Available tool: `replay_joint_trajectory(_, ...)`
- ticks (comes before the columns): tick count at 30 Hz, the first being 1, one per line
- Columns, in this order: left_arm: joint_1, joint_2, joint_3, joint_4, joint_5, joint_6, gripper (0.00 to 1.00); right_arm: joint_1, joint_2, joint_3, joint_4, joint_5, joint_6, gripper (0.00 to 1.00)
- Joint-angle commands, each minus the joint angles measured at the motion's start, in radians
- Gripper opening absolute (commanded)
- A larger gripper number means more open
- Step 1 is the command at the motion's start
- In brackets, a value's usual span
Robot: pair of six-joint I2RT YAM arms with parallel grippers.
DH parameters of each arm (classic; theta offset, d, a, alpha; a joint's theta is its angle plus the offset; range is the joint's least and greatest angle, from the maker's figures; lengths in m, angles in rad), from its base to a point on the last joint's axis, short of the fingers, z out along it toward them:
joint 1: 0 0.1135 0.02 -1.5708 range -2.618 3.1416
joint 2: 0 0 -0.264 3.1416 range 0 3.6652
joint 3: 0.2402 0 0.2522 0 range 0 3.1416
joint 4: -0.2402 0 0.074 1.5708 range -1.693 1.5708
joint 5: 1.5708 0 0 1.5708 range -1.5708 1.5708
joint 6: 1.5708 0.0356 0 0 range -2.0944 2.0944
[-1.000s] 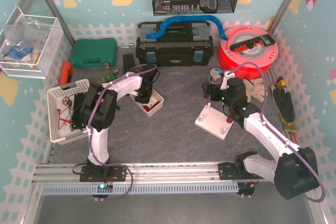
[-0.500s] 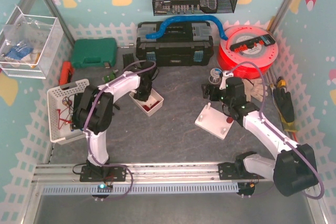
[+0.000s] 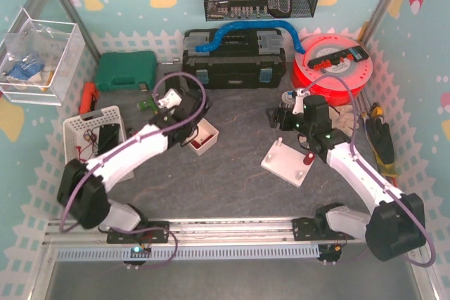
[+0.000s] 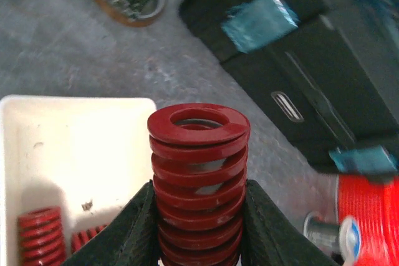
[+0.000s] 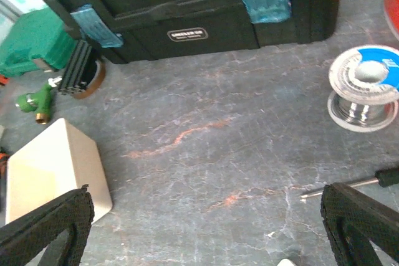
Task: Install the large spring
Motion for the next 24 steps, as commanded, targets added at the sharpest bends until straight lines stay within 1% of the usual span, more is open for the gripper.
replay_joint_trajectory(1, -0.05, -0.181, -0.258, 0.51, -0.071, 0.465, 0.05, 0.007, -0.042, 0.058, -0.048, -0.079, -0.031, 0.98)
replay_joint_trajectory(2, -0.053, -0.224, -0.33, 0.629, -0.017, 0.559, 0.05, 0.007, -0.049, 0.062, -0.052, -0.089, -0.029, 0.97)
replay_joint_trajectory(3, -0.054, -0.263, -0.412, 0.766, 0.07, 0.666, 0.05, 0.007, -0.056, 0.062, -0.053, -0.098, -0.026, 0.96)
replay_joint_trajectory(5, -0.056, -0.344, -0.583, 1.043, 0.286, 0.873, 0.04, 0.007, -0.068, 0.062, -0.051, -0.134, -0.019, 0.92)
replay_joint_trajectory(6, -0.058, -0.368, -0.655, 1.154, 0.375, 0.937, 0.02, 0.008, -0.07, 0.063, -0.053, -0.165, -0.016, 0.9)
replay_joint_trajectory(8, -0.062, -0.398, -0.758, 1.287, 0.444, 1.002, 0.02, 0.013, -0.067, 0.067, -0.058, -0.228, -0.01, 0.86)
replay_joint_trajectory(10, -0.064, -0.401, -0.812, 1.338, 0.484, 1.071, 0.01, 0.036, -0.065, 0.068, -0.07, -0.252, -0.015, 0.82)
replay_joint_trajectory(12, -0.067, -0.384, -0.833, 1.349, 0.55, 1.203, 0.0, 0.087, -0.054, 0.077, -0.093, -0.242, -0.029, 0.8)
replay_joint_trajectory(15, -0.086, -0.344, -0.863, 1.382, 0.568, 1.357, 0.0, 0.185, -0.006, 0.119, -0.146, -0.218, -0.052, 0.76)
replay_joint_trajectory(17, -0.09, -0.325, -0.897, 1.438, 0.606, 1.438, 0.0, 0.234, 0.033, 0.141, -0.156, -0.242, -0.054, 0.73)
replay_joint_trajectory(20, -0.103, -0.301, -0.964, 1.554, 0.657, 1.547, 0.0, 0.284, 0.067, 0.154, -0.141, -0.267, -0.036, 0.67)
replay_joint_trajectory(22, -0.112, -0.286, -0.992, 1.584, 0.681, 1.609, 0.0, 0.323, 0.079, 0.166, -0.13, -0.267, -0.033, 0.63)
replay_joint_trajectory(24, -0.117, -0.267, -1.002, 1.593, 0.688, 1.633, 0.0, 0.366, 0.098, 0.186, -0.131, -0.266, -0.035, 0.6)
